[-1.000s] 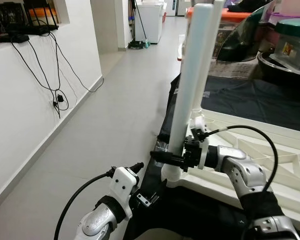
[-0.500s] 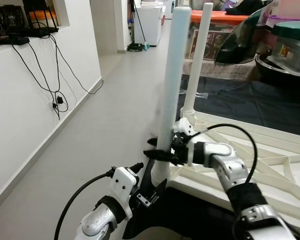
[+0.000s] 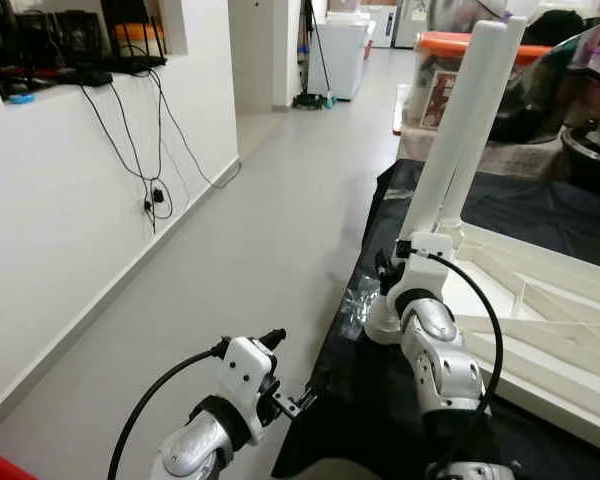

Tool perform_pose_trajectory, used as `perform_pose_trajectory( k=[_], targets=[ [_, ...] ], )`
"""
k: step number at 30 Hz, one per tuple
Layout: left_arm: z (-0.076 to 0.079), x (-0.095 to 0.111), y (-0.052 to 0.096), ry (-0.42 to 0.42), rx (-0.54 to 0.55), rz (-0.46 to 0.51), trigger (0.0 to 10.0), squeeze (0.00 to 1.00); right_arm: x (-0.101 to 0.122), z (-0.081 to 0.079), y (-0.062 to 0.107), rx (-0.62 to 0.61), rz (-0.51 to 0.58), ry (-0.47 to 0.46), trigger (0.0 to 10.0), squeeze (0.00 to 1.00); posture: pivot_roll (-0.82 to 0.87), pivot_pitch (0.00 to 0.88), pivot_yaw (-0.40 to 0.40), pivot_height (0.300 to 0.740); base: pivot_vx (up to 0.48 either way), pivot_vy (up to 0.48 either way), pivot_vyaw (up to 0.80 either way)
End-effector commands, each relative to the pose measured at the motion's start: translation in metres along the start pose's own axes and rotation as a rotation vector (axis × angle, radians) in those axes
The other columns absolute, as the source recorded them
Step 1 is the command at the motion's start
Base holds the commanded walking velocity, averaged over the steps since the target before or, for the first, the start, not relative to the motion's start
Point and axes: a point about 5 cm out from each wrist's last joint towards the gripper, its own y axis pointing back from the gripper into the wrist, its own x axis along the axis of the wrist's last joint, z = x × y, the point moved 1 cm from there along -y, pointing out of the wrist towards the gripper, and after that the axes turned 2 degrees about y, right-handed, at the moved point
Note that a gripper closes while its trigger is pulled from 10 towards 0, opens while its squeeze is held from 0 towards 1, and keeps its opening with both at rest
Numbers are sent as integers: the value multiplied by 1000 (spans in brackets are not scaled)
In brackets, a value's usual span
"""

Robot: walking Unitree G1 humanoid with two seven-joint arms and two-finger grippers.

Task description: Building children table

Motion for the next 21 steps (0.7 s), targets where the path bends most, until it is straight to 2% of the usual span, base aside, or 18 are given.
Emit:
perform_pose_trajectory(
  k=[1,2,4,5,6,7,8,9,10,11,12,14,16,18,19,21],
  targets=[
    [1,-2,1,12,-7,-10,10000,0,-28,13,9,-123,-118,-57,0,0,80,0,-39,740,0,0,0],
    [1,-2,0,12,-6,-9,10000,0,-30,1,13,-97,-116,-84,0,0,81,0,-39,740,0,0,0],
    [1,-2,0,12,-6,-9,10000,0,-30,1,13,-97,-116,-84,0,0,81,0,-39,740,0,0,0],
    [1,-2,0,12,-5,-9,10000,0,-28,-14,15,-17,-85,-98,10000,0,80,0,-40,740,0,0,0],
    [1,-2,0,12,-5,-9,10000,0,-26,-27,15,82,-46,-119,10000,1000,79,0,-39,740,0,0,0],
    [1,-2,0,12,-5,-9,10000,0,-26,-27,15,82,-46,-119,10000,1000,79,0,-39,740,0,0,0],
    [1,-2,0,12,-4,-8,10000,0,-25,-35,14,143,-22,-132,10000,1000,79,0,-39,740,0,0,0],
    [2,-2,0,13,-4,-8,10000,0,-20,-37,11,207,29,-128,10000,0,80,0,-40,740,0,0,0],
    [2,-2,0,13,-4,-8,10000,0,-20,-37,11,207,29,-128,10000,0,80,0,-40,740,0,0,0],
    [2,-2,0,14,-4,-8,10000,0,-14,-38,6,296,68,-138,10000,0,76,0,-37,740,0,0,0],
    [2,-2,0,14,-4,-8,10000,0,-14,-38,6,296,68,-138,10000,0,76,0,-37,740,0,0,0],
    [2,-1,0,16,-5,-7,10000,0,-4,-37,-1,473,106,-120,10000,0,76,0,-39,740,0,0,0],
    [2,-1,0,16,-5,-7,10000,0,-4,-37,-1,473,106,-120,10000,0,76,0,-39,740,0,0,0],
    [2,-2,-1,18,-7,-7,10000,0,1,-37,-2,699,77,-80,10000,0,75,0,-37,740,0,0,0],
    [2,-2,-1,18,-7,-7,10000,0,1,-37,-2,699,77,-80,10000,0,75,0,-37,740,0,0,0],
    [2,-2,-1,17,-9,-8,10000,0,3,-35,3,972,1,-16,10000,0,77,0,-39,740,0,0,0]
  ],
)
